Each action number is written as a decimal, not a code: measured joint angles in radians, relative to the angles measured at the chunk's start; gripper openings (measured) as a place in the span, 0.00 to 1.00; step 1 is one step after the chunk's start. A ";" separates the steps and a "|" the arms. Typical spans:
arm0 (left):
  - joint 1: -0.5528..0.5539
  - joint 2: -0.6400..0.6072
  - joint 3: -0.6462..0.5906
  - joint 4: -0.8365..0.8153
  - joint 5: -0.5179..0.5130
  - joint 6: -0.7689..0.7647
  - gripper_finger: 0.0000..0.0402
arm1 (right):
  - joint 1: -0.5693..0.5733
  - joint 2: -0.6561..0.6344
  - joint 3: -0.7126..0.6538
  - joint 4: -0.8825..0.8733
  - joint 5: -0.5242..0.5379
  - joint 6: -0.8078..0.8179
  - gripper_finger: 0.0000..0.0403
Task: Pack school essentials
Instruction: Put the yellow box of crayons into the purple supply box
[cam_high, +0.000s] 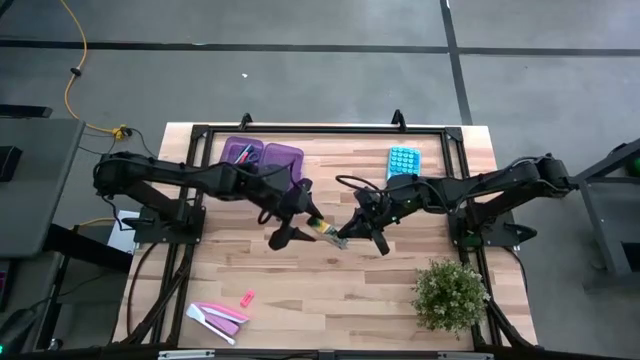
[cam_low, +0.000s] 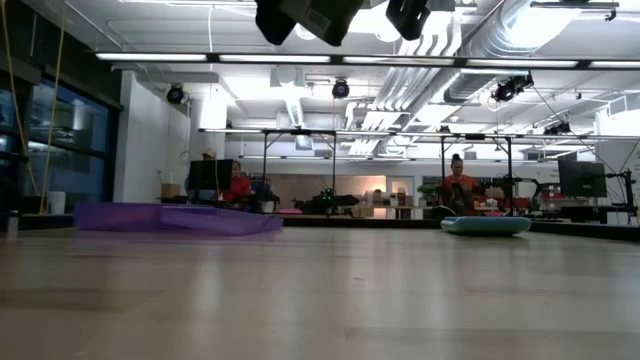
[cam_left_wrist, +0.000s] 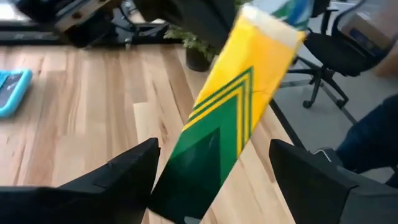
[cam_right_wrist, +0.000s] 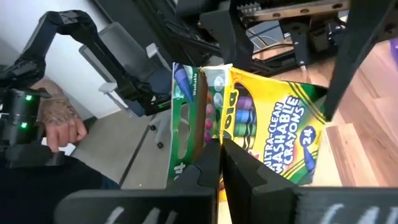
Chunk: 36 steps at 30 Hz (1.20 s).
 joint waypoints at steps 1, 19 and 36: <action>-0.004 0.000 0.000 0.003 0.003 0.010 0.74 | 0.000 0.000 0.000 0.000 -0.002 0.000 0.00; -0.045 0.000 0.000 0.122 0.011 0.075 0.54 | -0.001 -0.001 0.000 0.028 -0.003 0.016 0.00; -0.045 0.017 -0.001 0.121 0.010 0.075 0.31 | -0.001 -0.002 0.000 0.068 -0.002 0.028 0.00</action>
